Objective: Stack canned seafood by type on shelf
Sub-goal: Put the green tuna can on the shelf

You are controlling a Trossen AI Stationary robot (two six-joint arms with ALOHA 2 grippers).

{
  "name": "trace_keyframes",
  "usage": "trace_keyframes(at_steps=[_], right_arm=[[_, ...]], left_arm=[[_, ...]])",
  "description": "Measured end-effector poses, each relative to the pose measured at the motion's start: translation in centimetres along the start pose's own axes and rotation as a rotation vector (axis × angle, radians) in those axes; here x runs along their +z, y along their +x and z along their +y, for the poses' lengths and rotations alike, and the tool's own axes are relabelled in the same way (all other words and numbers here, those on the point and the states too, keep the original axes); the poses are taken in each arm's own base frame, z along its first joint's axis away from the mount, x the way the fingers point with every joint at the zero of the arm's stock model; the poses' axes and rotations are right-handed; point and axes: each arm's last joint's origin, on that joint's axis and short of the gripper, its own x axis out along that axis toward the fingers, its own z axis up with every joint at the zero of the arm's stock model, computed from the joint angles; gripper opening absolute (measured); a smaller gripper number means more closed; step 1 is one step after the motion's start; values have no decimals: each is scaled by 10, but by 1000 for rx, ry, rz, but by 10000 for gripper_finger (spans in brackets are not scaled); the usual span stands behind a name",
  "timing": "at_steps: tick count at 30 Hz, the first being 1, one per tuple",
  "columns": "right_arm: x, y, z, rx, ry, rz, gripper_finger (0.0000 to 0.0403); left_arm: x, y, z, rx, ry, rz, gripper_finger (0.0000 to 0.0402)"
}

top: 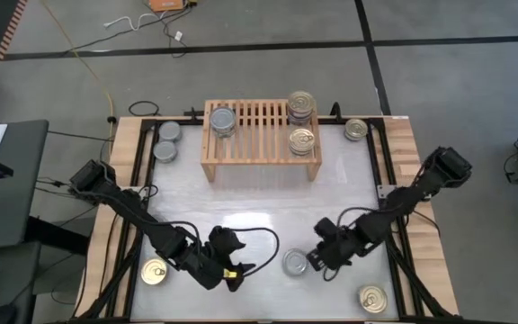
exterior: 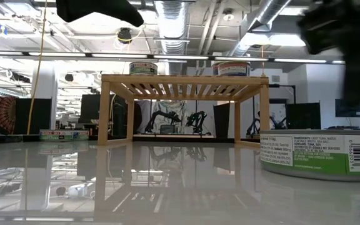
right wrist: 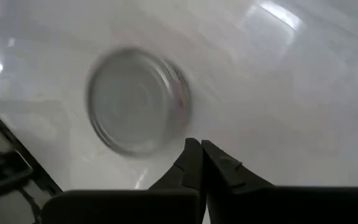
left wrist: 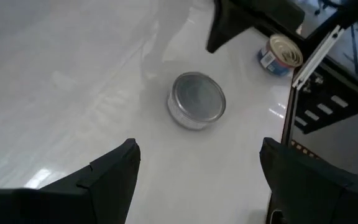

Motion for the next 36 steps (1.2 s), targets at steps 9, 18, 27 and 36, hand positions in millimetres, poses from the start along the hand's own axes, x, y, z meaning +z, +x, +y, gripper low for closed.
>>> trace_keyframes(at_steps=[9, 18, 27, 36], right_arm=[[-33, -8, -5, -8, 8, 5, 49], [-37, 2, -16, 31, 81, -82, 110], [-36, 9, -13, 176, 92, -181, 206], [-33, 36, -11, 156, 115, -237, 219]], left_arm=[[14, 12, 11, 28, -100, -2, 318], [8, 42, 9, 2, -219, -20, 318], [-13, 76, 5, -48, -313, -21, 318], [-37, 110, 9, -79, -389, 1, 318]])
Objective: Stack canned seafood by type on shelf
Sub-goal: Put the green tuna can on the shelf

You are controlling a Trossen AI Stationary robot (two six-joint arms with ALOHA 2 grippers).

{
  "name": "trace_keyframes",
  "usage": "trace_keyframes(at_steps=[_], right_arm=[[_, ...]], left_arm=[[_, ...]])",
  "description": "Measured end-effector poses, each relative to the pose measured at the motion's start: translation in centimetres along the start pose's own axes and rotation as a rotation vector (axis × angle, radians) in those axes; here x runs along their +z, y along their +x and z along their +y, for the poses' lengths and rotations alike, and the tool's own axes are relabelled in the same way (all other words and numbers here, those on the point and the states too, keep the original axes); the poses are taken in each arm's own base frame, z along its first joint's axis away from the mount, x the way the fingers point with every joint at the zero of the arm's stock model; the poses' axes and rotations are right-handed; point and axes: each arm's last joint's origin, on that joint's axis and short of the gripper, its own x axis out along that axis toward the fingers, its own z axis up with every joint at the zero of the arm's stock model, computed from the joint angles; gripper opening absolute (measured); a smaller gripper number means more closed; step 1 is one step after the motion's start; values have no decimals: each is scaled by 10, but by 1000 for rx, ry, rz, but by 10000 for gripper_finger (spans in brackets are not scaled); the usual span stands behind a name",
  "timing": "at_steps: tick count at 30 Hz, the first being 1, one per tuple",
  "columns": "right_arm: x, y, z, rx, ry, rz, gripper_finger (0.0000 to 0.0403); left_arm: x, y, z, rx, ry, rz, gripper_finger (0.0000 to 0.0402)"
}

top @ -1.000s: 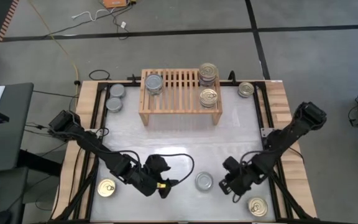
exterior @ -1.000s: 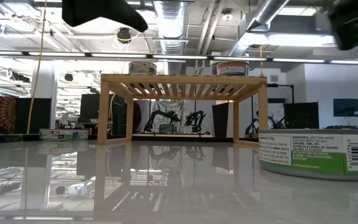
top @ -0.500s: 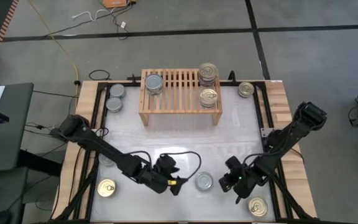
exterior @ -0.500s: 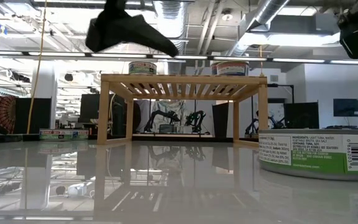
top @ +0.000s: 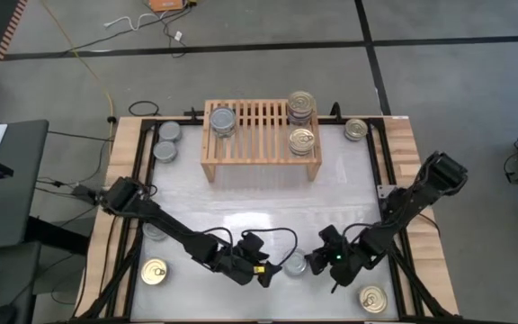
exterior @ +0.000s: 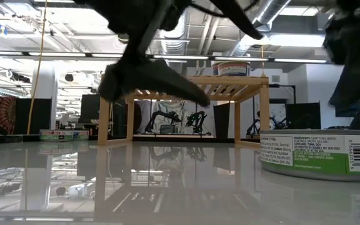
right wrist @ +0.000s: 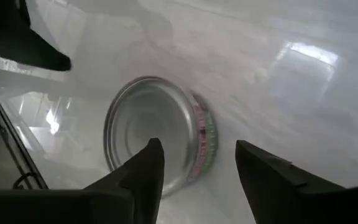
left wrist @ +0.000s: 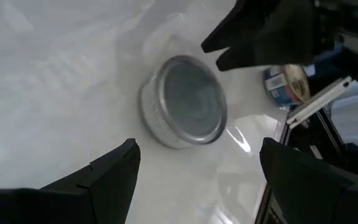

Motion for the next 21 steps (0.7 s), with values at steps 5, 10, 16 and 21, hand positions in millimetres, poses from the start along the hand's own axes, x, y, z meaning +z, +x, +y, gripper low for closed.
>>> trace_keyframes(at_steps=[5, 10, 16, 21], right_arm=[[-7, 12, -1, 11, 5, 10, 200], [-8, 13, -1, 10, 1, 10, 172], [-9, 13, 0, 21, -16, 12, 124], [-8, 13, 0, 22, -15, 11, 97]], left_arm=[[0, 9, 2, -33, -55, 17, 318], [0, 9, 2, -31, -63, 23, 318], [-1, 10, 10, 37, -140, 40, 318], [-4, 15, 10, 4, -180, 31, 318]])
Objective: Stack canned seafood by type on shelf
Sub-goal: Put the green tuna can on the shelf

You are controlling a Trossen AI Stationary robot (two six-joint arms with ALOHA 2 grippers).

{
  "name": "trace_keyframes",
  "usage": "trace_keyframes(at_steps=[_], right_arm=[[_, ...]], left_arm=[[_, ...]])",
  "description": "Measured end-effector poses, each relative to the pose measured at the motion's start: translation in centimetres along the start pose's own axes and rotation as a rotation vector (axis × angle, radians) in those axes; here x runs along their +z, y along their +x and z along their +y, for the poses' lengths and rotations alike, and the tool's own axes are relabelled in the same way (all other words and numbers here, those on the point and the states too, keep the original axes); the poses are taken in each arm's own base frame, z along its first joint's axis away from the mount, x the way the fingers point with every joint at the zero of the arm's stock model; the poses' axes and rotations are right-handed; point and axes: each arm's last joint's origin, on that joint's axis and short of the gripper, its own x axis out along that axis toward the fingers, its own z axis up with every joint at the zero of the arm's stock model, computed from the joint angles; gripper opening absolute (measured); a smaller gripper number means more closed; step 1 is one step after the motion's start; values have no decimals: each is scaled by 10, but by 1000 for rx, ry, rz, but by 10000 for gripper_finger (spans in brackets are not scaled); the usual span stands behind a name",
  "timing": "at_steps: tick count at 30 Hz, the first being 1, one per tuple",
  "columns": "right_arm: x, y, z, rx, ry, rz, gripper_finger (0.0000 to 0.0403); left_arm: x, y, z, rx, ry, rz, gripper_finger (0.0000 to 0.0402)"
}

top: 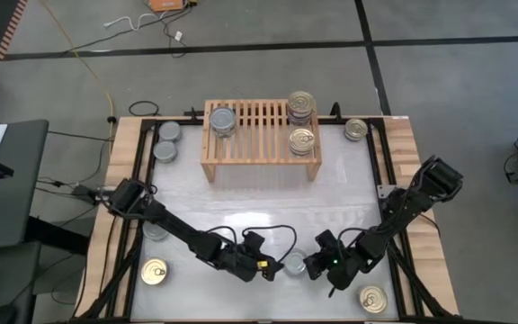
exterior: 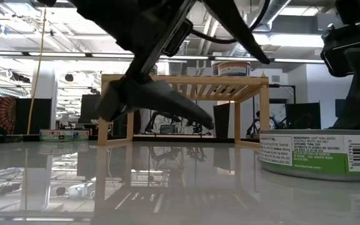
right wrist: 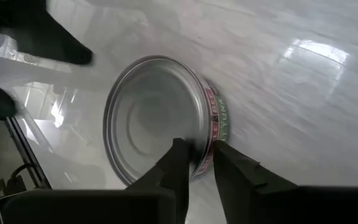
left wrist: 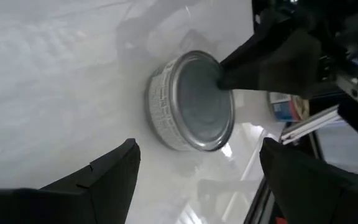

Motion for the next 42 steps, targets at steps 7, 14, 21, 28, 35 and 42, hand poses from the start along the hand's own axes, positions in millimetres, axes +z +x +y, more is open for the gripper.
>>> trace_keyframes(at_steps=[7, 14, 21, 28, 35, 42], right_arm=[[2, 1, 4, 29, 24, -8, 91], [2, 5, 6, 58, 68, -15, 91], [-8, 28, 14, 111, 91, -20, 91], [-5, 31, 19, 111, 75, -19, 91], [-3, 32, 19, 97, 98, -23, 91], [-3, 33, 17, 81, 121, -29, 91]], left_arm=[[-12, 19, 14, -22, -94, 41, 318], [-11, 16, 13, -10, -96, 58, 318], [-12, 17, 15, 7, -90, 82, 318], [-13, 17, 17, 27, -81, 103, 318], [-13, 17, 18, 30, -76, 106, 318], [-6, 7, 14, 80, -62, 132, 318]])
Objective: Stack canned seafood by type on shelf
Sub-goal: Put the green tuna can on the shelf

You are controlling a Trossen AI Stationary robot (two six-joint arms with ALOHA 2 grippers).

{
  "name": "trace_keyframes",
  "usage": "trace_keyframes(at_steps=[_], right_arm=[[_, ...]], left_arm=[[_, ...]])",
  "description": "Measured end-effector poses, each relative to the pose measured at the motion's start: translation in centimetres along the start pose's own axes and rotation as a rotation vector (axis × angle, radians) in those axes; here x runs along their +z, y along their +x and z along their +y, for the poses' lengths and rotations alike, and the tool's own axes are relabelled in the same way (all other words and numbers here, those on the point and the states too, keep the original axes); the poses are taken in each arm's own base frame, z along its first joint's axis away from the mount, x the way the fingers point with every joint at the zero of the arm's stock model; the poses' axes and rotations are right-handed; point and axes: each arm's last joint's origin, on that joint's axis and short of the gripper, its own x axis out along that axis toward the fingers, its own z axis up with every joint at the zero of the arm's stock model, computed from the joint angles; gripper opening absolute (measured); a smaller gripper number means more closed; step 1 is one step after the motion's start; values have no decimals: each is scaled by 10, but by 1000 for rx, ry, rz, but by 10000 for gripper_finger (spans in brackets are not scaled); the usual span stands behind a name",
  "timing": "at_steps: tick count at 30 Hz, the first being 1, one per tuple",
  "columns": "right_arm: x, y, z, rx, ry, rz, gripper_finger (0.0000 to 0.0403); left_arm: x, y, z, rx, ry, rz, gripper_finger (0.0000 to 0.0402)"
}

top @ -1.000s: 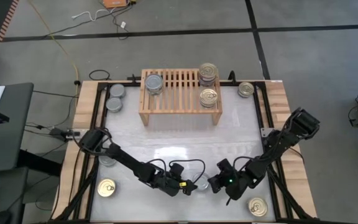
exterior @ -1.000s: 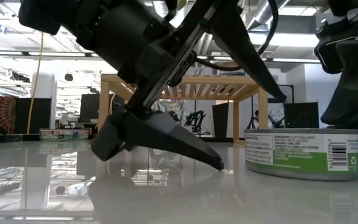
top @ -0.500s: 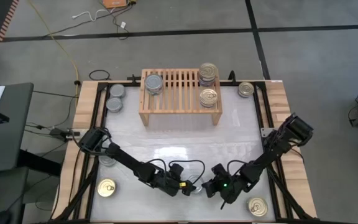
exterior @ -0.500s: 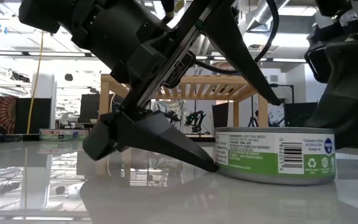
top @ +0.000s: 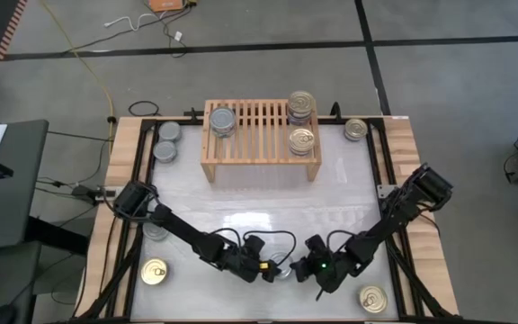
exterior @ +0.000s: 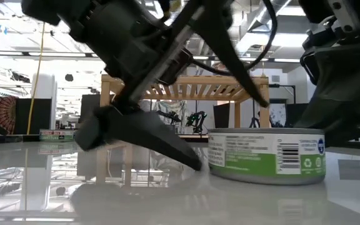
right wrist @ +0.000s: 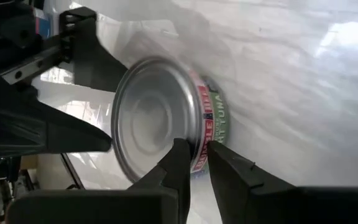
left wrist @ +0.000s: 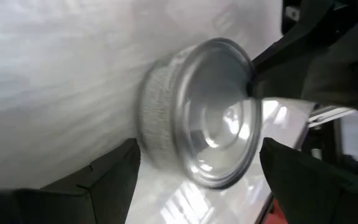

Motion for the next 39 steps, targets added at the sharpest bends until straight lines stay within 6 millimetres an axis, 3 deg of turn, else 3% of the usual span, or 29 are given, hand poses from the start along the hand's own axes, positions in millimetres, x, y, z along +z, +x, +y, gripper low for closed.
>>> trace_keyframes(at_steps=[6, 14, 23, 30, 39], right_arm=[[0, 0, 0, -1, -7, -1, 77], [0, 0, 2, 15, -37, 0, 38], [2, 1, 2, 16, -45, -1, 36], [2, 1, 1, 13, -46, 1, 36], [1, 1, 1, 13, -46, 6, 36]], left_arm=[[4, -10, 3, 91, -20, -16, 318], [2, -10, -4, 21, -62, -16, 318], [1, -9, -6, -4, -100, 29, 318], [-13, 8, 3, -44, -177, 86, 318], [-16, 9, 2, -67, -188, 74, 318]])
